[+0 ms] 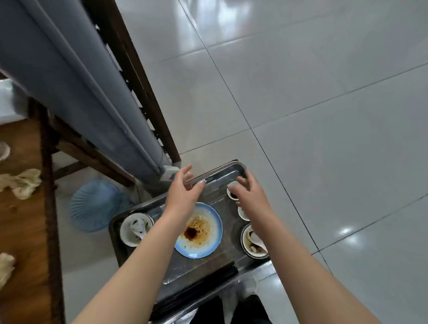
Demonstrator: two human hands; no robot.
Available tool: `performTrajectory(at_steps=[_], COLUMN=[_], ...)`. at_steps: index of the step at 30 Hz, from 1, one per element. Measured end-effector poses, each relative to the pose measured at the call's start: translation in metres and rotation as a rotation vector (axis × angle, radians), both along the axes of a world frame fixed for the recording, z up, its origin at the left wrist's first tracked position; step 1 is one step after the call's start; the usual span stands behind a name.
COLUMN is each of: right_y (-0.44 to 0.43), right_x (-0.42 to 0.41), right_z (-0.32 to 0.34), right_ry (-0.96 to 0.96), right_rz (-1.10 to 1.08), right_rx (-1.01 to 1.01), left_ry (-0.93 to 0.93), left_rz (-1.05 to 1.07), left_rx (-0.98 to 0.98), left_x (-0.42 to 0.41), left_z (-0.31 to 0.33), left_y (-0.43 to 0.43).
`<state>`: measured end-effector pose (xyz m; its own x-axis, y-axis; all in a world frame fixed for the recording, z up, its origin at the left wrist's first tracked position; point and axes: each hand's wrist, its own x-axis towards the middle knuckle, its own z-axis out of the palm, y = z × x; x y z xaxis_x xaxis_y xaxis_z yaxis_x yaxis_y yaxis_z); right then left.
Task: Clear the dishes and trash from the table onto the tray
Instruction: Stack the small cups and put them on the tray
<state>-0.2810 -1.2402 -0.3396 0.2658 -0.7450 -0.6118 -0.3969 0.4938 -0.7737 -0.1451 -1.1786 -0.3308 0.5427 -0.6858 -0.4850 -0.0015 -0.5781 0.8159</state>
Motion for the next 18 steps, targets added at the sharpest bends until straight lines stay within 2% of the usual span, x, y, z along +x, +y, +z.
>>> performTrajectory(at_steps=[8,13,18], right_y=[0.010,0.032,0.055], right_x=[0.018,-0.004,-0.020], right_z=[0.096,0.153,0.193], right_ry=[-0.123,-0.229,-0.280], right_rz=[0.151,0.273,0.412], right_rx=[-0.069,-0.074,-0.111], left_ry=[-0.018,-0.043,-0.055], left_rz=[0.225,0.416,0.579], left_rx=[-0.170,-0.288,-0.351], left_x=[-0.002,-0.031,-0.067], left_z=[0.106,0.172,0.208], left_y=[0.036,0.084,0.124])
